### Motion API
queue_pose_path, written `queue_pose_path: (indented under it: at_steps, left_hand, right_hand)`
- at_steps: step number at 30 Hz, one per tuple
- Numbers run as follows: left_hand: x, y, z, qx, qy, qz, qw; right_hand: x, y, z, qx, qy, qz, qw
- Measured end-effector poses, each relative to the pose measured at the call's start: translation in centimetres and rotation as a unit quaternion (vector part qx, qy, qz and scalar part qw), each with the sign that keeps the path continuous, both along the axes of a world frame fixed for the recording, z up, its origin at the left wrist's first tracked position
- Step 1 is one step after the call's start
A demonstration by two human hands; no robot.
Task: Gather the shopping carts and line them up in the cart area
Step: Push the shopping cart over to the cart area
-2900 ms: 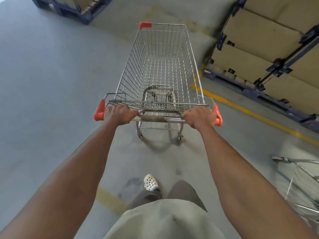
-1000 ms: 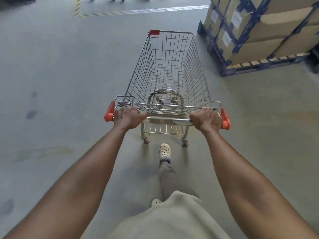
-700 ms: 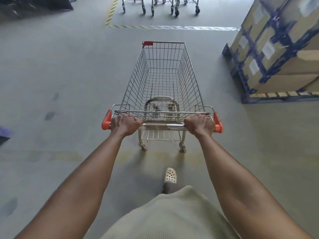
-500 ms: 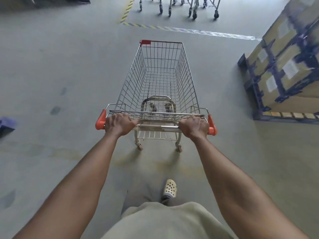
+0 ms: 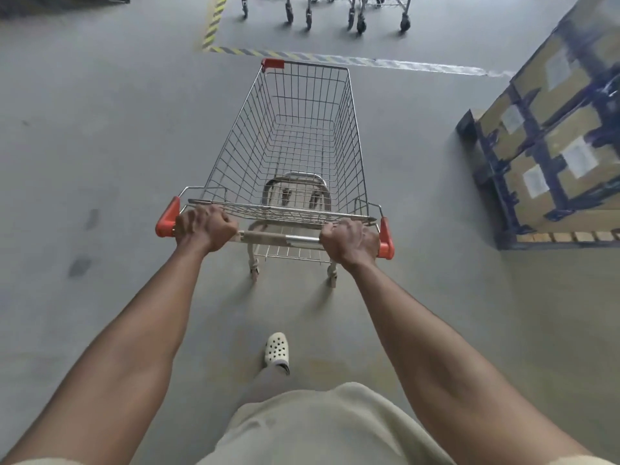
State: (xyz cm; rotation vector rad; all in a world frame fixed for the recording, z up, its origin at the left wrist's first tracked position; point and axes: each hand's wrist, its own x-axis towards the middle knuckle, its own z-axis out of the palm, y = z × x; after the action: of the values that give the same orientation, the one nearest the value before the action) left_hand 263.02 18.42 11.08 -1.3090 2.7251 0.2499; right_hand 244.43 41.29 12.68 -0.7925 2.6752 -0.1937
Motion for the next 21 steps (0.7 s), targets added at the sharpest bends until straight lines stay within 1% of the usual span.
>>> queue_pose_path:
  at_steps: [5, 11, 17, 21]
  left_hand:
    - [-7.6, -8.0, -0.1, -0.014, -0.015, -0.04, 0.999]
    - [-17.5, -14.6, -0.3, 0.005, -0.012, -0.064, 0.998]
    - [-29.6, -19.7, 1.1, 0.024, 0.015, -0.085, 0.996]
    - [-38.2, -22.6, 1.7, 0.039, 0.022, -0.092, 0.995]
  right_hand:
    - [-5.4, -6.7, 0.0, 0.012, 0.01, -0.043, 0.999]
    - [-13.5, -12.3, -0.2, 0.005, 0.03, -0.095, 0.995]
    - [-24.4, -17.6, -0.5, -0.018, 0.052, -0.138, 0.989]
    - [-33.2, -20.6, -0.5, -0.027, 0.057, -0.143, 0.988]
